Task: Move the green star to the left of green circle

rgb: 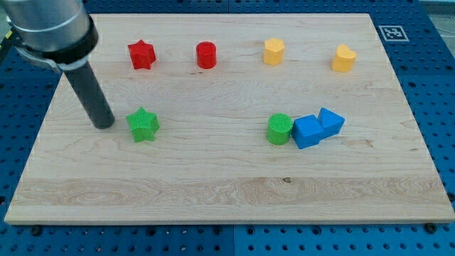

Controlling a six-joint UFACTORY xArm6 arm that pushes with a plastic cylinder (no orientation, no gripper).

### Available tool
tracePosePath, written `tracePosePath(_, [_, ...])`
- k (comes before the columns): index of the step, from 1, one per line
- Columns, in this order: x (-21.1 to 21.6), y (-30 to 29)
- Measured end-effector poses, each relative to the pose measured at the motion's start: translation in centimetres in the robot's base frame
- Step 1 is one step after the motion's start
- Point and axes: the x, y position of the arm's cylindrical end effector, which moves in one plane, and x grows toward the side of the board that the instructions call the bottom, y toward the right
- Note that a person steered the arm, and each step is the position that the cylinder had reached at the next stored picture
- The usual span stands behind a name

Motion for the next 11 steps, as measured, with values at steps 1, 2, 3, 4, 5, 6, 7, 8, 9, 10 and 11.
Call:
tracePosePath(1, [-0.6,7.4])
tracePosePath(2, [-0.6,12.8])
tracePosePath(3, [0.1,9.5])
tracePosePath(4, [2.3,5.9])
tracePosePath(5, [2.8,9.8])
tracePosePath(6, [2.7,15.6])
tracePosePath(7, [2.6,19.4])
tracePosePath(8, [2.7,19.4])
tracePosePath(9, [2.6,19.9])
tracePosePath(10, [1.2,18.3])
tracePosePath(11, [-2.5,19.4])
